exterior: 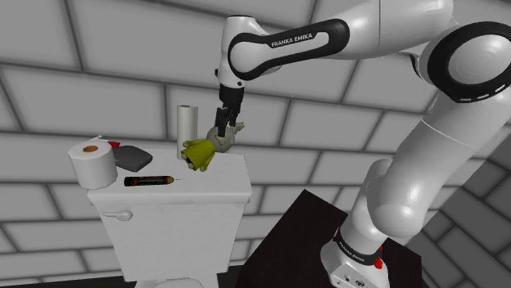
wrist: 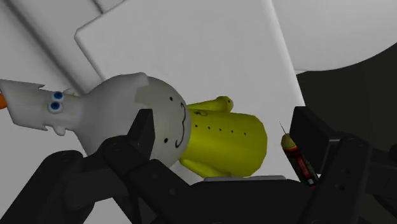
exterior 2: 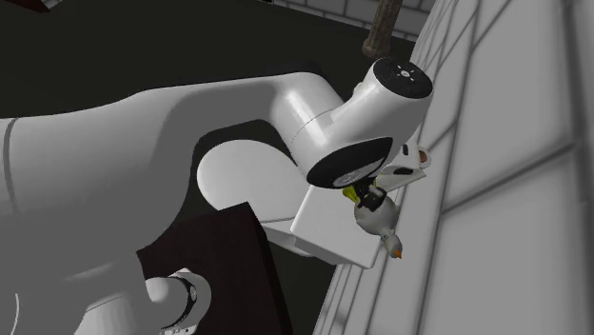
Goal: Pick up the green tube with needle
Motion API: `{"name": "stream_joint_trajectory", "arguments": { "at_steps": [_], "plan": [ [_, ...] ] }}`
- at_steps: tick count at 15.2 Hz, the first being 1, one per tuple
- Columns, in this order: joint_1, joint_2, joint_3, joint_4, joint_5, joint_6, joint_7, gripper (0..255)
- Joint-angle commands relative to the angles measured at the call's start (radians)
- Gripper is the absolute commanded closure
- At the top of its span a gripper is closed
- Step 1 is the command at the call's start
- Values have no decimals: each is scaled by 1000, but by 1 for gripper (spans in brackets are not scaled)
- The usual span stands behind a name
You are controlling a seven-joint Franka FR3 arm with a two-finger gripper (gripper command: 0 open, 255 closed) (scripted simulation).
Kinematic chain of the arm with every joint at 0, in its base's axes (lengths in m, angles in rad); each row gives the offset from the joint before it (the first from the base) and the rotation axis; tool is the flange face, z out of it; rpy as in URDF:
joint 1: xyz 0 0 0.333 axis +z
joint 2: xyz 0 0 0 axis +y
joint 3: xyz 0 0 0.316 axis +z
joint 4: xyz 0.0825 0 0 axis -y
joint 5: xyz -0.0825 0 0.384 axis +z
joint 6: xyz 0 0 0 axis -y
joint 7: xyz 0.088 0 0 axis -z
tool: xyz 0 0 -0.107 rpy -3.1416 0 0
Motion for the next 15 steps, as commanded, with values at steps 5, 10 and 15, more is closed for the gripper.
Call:
{"name": "stream_joint_trajectory", "arguments": {
  "at_steps": [5, 10, 15],
  "plan": [
    [39, 192, 33, 119, 21, 64, -95, 0],
    [68, 349, 69, 244, 27, 90, -163, 0],
    [101, 504, 106, 383, 19, 97, -223, 0]
  ]
}}
